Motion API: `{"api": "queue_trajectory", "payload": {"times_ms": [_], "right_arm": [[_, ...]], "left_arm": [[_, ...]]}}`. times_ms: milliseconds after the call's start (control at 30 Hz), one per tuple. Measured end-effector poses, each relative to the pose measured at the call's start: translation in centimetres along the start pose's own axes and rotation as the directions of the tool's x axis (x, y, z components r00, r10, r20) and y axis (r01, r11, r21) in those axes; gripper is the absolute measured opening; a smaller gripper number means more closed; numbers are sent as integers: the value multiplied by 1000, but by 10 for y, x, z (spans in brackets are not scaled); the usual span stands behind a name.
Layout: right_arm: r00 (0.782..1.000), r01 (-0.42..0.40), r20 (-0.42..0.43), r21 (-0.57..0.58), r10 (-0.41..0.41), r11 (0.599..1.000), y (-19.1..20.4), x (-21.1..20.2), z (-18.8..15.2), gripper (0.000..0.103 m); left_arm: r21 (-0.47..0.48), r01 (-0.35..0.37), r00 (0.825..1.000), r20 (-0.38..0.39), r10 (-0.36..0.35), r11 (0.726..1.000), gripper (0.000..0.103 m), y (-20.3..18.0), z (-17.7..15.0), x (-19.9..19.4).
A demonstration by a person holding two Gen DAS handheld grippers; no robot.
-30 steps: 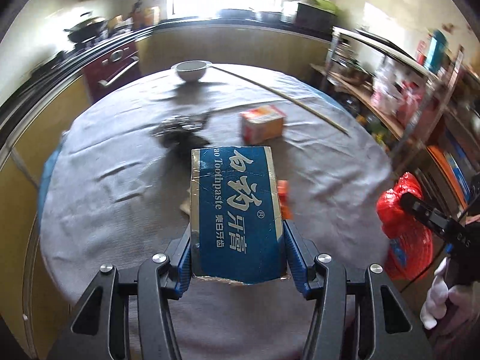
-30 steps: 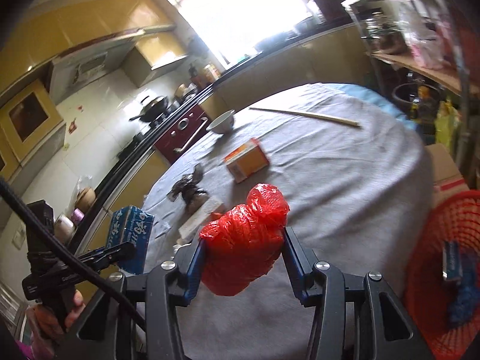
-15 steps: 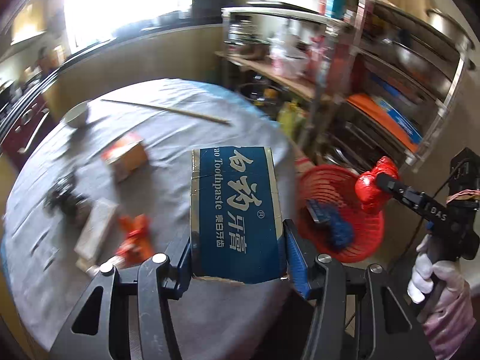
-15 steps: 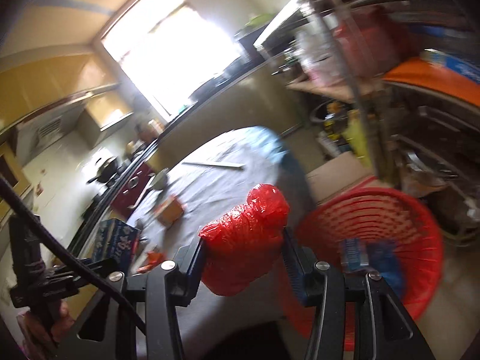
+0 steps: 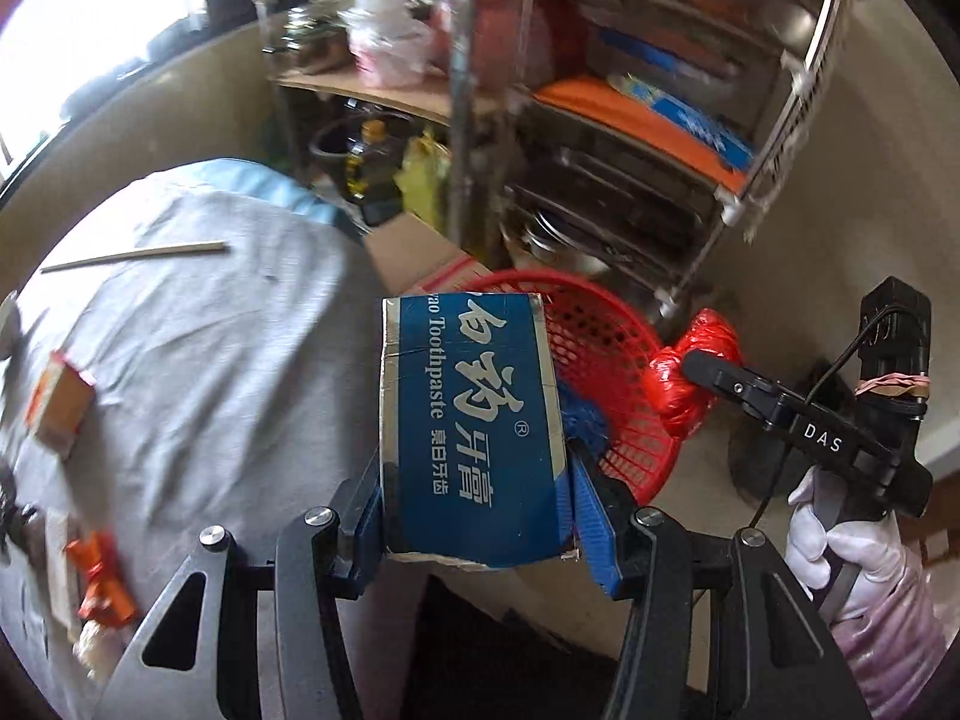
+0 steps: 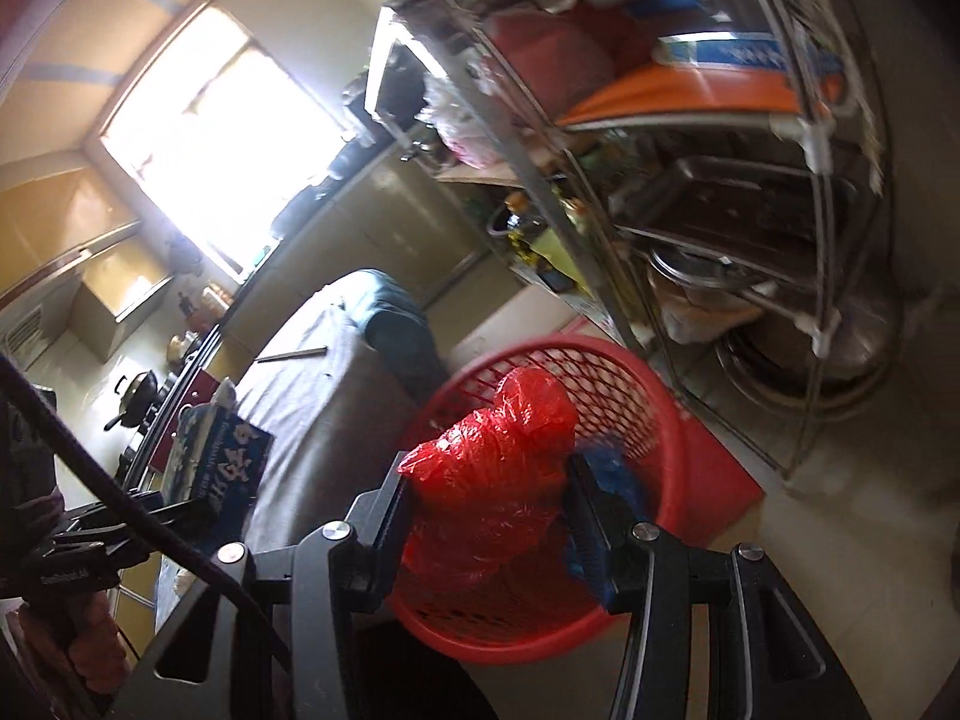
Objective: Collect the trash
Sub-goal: 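Carry both items to the red basket and open both tools to drop them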
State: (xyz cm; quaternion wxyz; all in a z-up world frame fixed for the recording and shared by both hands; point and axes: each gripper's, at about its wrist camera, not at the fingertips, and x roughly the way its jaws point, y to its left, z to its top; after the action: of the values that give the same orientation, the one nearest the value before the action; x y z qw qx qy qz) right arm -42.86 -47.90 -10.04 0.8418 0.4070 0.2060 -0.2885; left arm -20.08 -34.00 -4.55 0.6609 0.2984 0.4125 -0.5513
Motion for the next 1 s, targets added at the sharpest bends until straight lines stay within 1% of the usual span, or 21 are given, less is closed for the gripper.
{"api": "queue_trajectory", "payload": {"times_ms": [200, 367, 433, 500, 600, 700, 767, 867, 933, 1000], "right_arm": [[1000, 14, -27, 30, -13, 999, -16, 7, -6, 53], [998, -7, -55, 78, 11, 997, -28, 13, -8, 55], [998, -8, -61, 92, 14, 996, -28, 16, -8, 58], [998, -20, -65, 113, 27, 993, -28, 17, -6, 61], [998, -45, -46, 132, 51, 990, -28, 15, 0, 62], [998, -56, -28, 130, 60, 990, -24, 12, 8, 62], [997, -68, -21, 122, 71, 990, -16, 11, 14, 62], [995, -100, -18, 95, 102, 990, 4, 11, 22, 62], [990, -136, -25, 60, 138, 989, 27, 13, 28, 62], [983, -177, -41, 30, 179, 984, 55, 19, 34, 62]], "left_arm": [[44, 27, 997, -80, -23, 999, 56, -20, 8, 36], [73, 31, 992, -124, -22, 997, 57, -29, 13, 54], [82, 21, 991, -136, -10, 996, 61, -29, 15, 57], [76, 12, 991, -136, -2, 997, 62, -26, 17, 55], [66, 1, 993, -117, 6, 998, 62, -18, 21, 42], [58, -29, 997, -67, 33, 998, 62, -5, 15, 15], [31, -53, 998, -45, 54, 998, 62, 8, 5, -6], [-19, -87, 996, -33, 86, 996, 63, 30, -17, -34], [-55, -137, 991, -11, 137, 989, 63, 50, -40, -60], [-103, -200, 980, 0, 201, 974, 63, 70, -61, -83]]}}
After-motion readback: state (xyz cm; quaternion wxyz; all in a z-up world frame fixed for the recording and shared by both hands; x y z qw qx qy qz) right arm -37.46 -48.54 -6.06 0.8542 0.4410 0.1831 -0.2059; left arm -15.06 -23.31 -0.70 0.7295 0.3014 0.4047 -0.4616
